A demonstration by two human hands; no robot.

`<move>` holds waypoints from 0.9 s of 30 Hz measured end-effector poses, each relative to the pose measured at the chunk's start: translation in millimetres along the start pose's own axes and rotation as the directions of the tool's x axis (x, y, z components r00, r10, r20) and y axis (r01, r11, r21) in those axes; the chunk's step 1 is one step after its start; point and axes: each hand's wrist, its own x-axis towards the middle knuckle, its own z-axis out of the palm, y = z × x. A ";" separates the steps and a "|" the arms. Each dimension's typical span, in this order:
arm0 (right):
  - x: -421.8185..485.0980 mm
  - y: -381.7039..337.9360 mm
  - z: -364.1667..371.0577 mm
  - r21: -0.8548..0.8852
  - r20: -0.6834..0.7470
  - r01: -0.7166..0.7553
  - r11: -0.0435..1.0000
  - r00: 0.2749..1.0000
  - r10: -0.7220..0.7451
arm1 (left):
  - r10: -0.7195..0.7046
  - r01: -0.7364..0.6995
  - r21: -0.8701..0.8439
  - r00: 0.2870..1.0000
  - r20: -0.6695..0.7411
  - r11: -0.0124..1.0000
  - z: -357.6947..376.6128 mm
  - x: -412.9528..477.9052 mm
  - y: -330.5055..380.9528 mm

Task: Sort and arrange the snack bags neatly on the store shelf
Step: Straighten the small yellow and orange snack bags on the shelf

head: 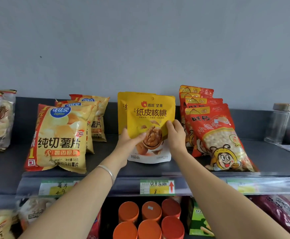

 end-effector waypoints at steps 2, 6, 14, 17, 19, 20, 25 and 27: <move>-1.5 0.3 -3.3 0.029 -0.008 0.012 1.000 1.000 -0.012 | 0.017 -0.016 0.017 1.000 -0.024 1.000 4.2 -0.6 -1.3; -1.8 -1.6 -4.3 0.085 -0.045 0.018 0.996 0.999 -0.014 | 0.036 -0.038 -0.041 0.997 -0.063 0.998 -0.1 1.1 4.5; 22.6 0.3 -9.4 0.194 -0.154 -0.007 0.981 0.987 0.037 | 0.125 -0.131 -0.032 0.981 -0.145 0.991 -13.9 11.0 26.0; 40.6 -7.7 -13.1 0.184 -0.146 0.018 0.983 0.989 0.009 | 0.167 -0.167 0.018 0.968 -0.185 0.986 -19.0 21.8 34.4; 55.3 -15.6 -14.0 0.147 -0.118 0.038 0.988 0.993 -0.021 | 0.212 -0.207 0.048 0.953 -0.214 0.977 -20.9 28.9 44.7; 63.0 -19.8 -14.0 0.124 -0.094 0.040 0.992 0.995 -0.028 | 0.225 -0.216 0.064 0.946 -0.234 0.974 -21.5 33.1 51.0; 102.0 -38.5 -16.0 0.121 0.013 0.010 0.993 1.000 -0.011 | 0.267 -0.249 0.105 0.936 -0.231 0.963 -31.1 63.0 76.2; 116.7 -43.5 -17.8 0.117 0.041 0.025 0.993 0.999 -0.030 | 0.252 -0.226 0.137 0.944 -0.216 0.964 -34.1 76.1 81.7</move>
